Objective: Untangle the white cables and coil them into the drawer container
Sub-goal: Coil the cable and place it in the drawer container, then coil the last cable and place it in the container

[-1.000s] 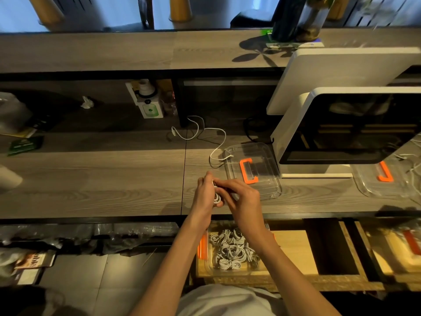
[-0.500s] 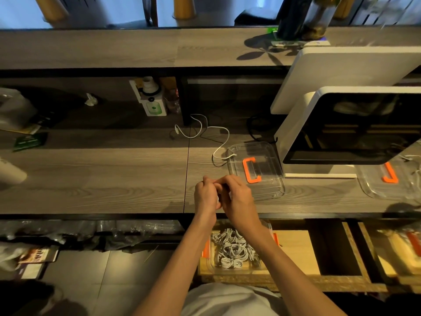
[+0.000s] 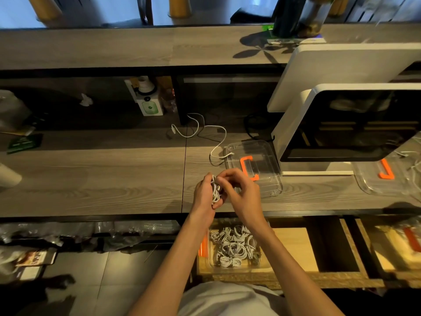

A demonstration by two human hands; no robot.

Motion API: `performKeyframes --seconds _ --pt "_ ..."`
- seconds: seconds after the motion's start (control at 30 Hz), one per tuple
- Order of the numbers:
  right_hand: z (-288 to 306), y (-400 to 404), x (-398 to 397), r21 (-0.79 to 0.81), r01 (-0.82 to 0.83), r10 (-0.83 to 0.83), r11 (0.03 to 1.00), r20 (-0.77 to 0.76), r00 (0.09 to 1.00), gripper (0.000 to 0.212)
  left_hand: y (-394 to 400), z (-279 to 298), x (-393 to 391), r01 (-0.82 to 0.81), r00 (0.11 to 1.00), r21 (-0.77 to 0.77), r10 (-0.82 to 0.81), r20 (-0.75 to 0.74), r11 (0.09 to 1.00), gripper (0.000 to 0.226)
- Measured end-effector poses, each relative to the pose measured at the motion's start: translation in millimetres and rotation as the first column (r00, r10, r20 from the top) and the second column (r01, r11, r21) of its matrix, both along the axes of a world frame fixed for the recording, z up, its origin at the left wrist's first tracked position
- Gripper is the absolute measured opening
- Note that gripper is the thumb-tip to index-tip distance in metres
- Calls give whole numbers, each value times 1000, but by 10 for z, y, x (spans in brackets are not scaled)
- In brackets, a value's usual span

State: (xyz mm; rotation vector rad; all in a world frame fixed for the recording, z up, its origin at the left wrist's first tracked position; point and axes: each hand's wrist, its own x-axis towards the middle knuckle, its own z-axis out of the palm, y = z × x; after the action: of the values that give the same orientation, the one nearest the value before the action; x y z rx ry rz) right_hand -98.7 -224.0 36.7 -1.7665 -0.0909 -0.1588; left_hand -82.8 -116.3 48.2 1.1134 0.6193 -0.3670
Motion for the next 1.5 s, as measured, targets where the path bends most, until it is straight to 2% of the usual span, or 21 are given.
performKeyframes --seconds 0.1,0.3,0.4,0.5,0.6,0.7,0.8,0.9,1.0,1.13,1.27,1.33,1.4,1.5 --pt "0 -90 -13 -15 -13 13 1000 -4 1000 13 40 -52 16 5 1000 -78 -4 24 997 41" --pt "-85 -185 -82 -76 -92 86 993 -79 993 16 73 -181 10 17 999 -135 -11 41 991 37" --pt "-105 -254 -76 -84 -134 126 987 -87 988 23 90 -277 2 55 998 -137 -58 -13 989 47" --pt "-138 -383 -48 -120 -287 270 951 -140 953 35 99 -356 -36 176 977 -166 -192 -87 970 61" --pt "-229 -471 -88 -93 -377 343 922 -259 903 27 71 -479 -79 231 948 -184 -263 -178 955 60" --pt "-469 -545 -187 -69 -253 217 965 -331 918 21 65 -578 -142 266 931 -172 -300 -210 948 58" --pt "-897 -663 -342 -59 -120 84 991 -422 903 16 80 -792 -249 302 926 -67 -309 -217 951 39" --pt "-1355 -734 -542 -33 67 -73 997 -594 801 14 36 -1086 -389 345 899 1 -330 -286 939 25" --pt "-1753 -748 -725 -1 149 -103 989 -730 675 11 -6 -1386 -537 417 859 48 -377 -346 907 26" --pt "-2061 -792 -796 -36 202 -148 979 -805 574 16 -30 -1597 -636 462 840 82 -406 -360 883 34" --pt "-2105 -837 -818 -81 182 -168 980 -830 532 16 -22 -1694 -640 530 813 119 -464 -353 839 37" --pt "-2065 -873 -805 -198 38 -185 979 -811 555 6 17 -1699 -633 550 805 159 -469 -363 820 35" --pt "-1918 -875 -711 -250 -77 -153 965 -779 608 5 84 -1666 -604 579 796 209 -491 -354 788 30" --pt "-1517 -804 -431 -265 -125 -94 956 -681 726 9 180 -1550 -507 594 800 277 -518 -303 756 28"
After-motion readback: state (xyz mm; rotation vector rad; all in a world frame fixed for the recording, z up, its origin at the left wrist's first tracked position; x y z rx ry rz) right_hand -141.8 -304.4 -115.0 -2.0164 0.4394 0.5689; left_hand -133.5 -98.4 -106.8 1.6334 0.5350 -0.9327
